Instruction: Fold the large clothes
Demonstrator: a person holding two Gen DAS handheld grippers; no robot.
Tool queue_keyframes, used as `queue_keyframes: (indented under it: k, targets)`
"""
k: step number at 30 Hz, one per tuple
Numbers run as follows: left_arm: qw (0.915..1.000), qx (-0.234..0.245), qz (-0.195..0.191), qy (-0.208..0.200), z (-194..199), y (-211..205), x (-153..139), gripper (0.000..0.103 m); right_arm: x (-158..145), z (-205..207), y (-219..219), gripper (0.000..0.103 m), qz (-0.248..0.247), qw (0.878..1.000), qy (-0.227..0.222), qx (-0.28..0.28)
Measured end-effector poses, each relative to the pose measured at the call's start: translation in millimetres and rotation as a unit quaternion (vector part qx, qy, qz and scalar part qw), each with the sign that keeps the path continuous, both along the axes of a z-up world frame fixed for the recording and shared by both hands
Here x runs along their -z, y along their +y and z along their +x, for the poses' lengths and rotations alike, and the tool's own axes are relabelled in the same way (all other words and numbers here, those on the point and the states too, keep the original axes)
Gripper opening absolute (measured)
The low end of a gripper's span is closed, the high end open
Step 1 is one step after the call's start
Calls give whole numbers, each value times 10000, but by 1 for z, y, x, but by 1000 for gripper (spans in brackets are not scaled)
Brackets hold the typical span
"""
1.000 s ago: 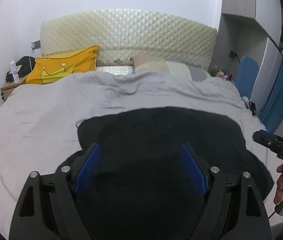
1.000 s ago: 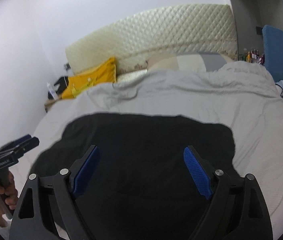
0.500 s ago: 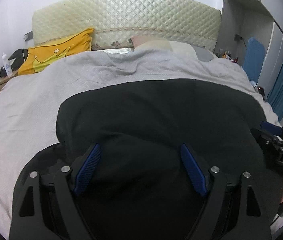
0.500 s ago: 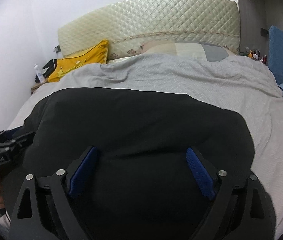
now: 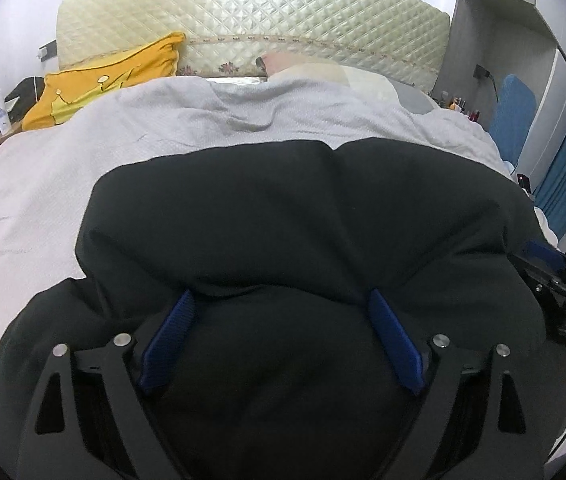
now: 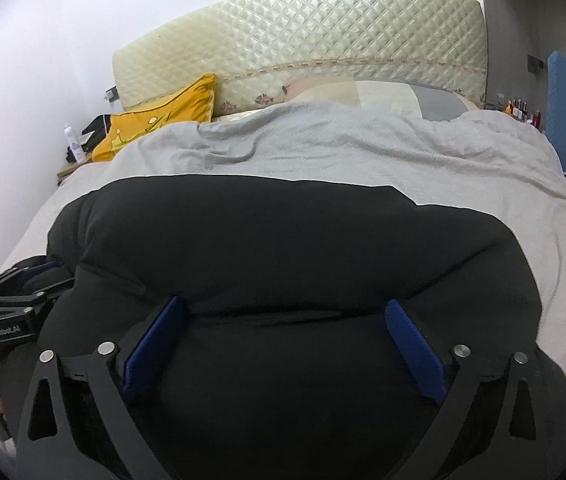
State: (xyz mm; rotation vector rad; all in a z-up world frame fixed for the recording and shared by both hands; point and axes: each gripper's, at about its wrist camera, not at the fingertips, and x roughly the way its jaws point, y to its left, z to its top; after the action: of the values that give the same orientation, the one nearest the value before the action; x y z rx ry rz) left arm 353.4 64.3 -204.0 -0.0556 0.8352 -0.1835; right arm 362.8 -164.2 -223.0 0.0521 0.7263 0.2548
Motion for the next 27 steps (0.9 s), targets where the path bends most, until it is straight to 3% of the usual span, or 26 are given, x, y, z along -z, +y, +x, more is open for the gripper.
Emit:
queue_keyframes:
  k: [6, 11, 14, 15, 16, 18, 22, 27]
  targets:
    - [9993, 103, -303, 179, 11, 12, 4, 91, 7, 17, 1, 103, -19, 9999, 78, -85]
    - [9997, 164, -158, 73, 3, 13, -1, 91, -1, 14, -4, 103, 59, 9997, 89, -199]
    - [9999, 102, 2, -103, -5, 18, -9, 91, -12, 7, -15, 96, 213, 9996, -26, -159]
    - [9998, 66, 58, -162, -7, 20, -11, 91, -18, 4, -19, 87, 239, 9995, -84, -168]
    - [9997, 40, 94, -203, -9, 23, -14, 91, -21, 2, -22, 71, 226, 9995, -95, -198]
    - [9995, -62, 160, -273, -12, 31, -17, 91, -25, -3, -27, 63, 120, 9997, -64, -209]
    - [9988, -171, 331, -329, -16, 42, -16, 92, -20, -10, -37, 63, -179, 9997, -9, -168]
    - [9979, -147, 548, -302, -15, 43, -5, 95, -5, -8, -57, 64, -188, 9998, 39, 24]
